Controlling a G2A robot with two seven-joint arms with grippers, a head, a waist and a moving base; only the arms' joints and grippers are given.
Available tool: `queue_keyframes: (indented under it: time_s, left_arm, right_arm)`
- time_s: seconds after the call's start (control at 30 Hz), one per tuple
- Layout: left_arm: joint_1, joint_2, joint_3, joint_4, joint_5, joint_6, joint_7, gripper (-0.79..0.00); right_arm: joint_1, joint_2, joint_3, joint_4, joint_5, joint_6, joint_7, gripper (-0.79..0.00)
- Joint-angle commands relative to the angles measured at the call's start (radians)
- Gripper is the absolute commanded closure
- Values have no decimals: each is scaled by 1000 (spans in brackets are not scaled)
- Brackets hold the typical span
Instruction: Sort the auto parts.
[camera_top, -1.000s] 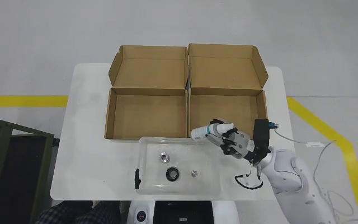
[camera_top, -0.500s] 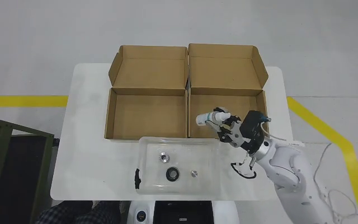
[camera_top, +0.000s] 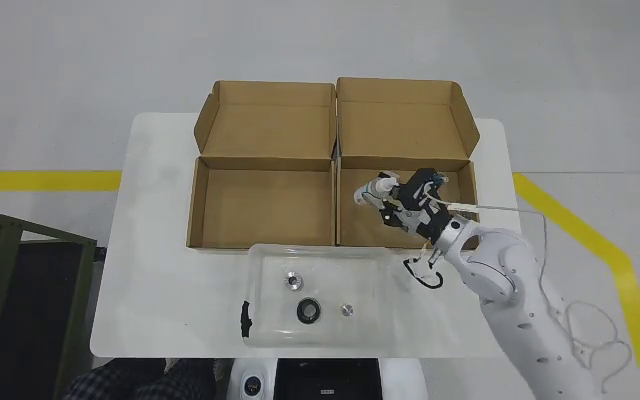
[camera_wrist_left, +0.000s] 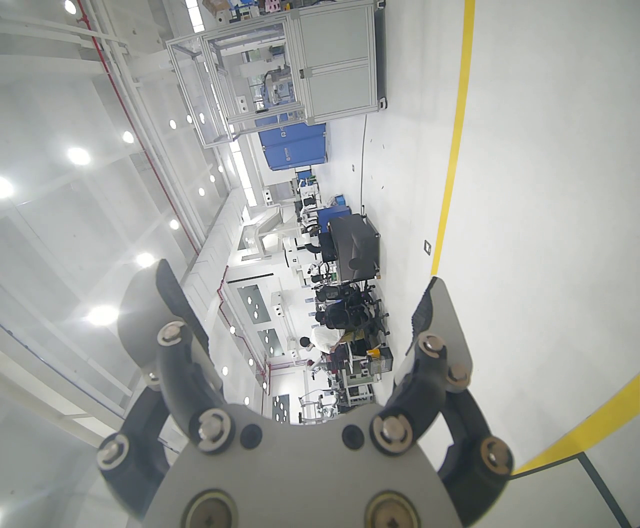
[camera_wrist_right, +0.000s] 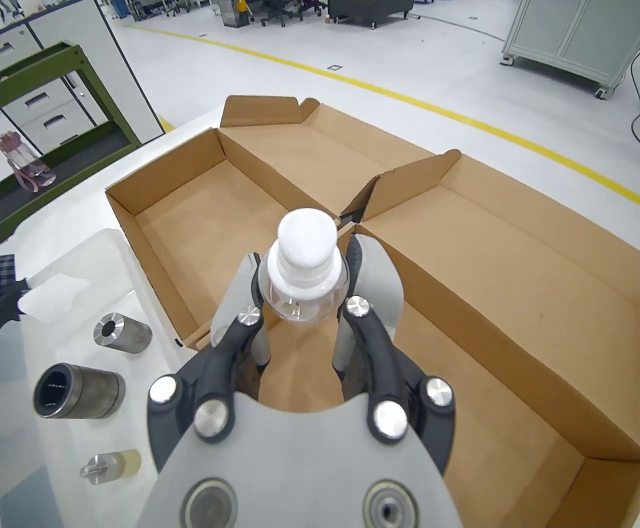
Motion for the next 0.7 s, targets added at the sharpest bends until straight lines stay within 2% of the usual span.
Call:
queue_keyframes:
  time_s: [0.0,0.2,0.57,0.6,0.67]
  left_arm:
    - [0,0,0,0,0,0,0,-785]
    - [0,0,0,0,0,0,0,-785]
    - [0,0,0,0,0,0,0,-785]
    - [0,0,0,0,0,0,0,-785]
    - [0,0,0,0,0,0,0,-785]
  right_arm:
    - [35,-5,-20,47,36,-14,8,0]
    - [120,-17,-71,153,38,-3,35,0]
    - [193,-38,-153,255,-25,59,36,0]
    - [197,-39,-158,262,-30,63,35,-9]
    - [202,-41,-166,271,-46,70,35,-105]
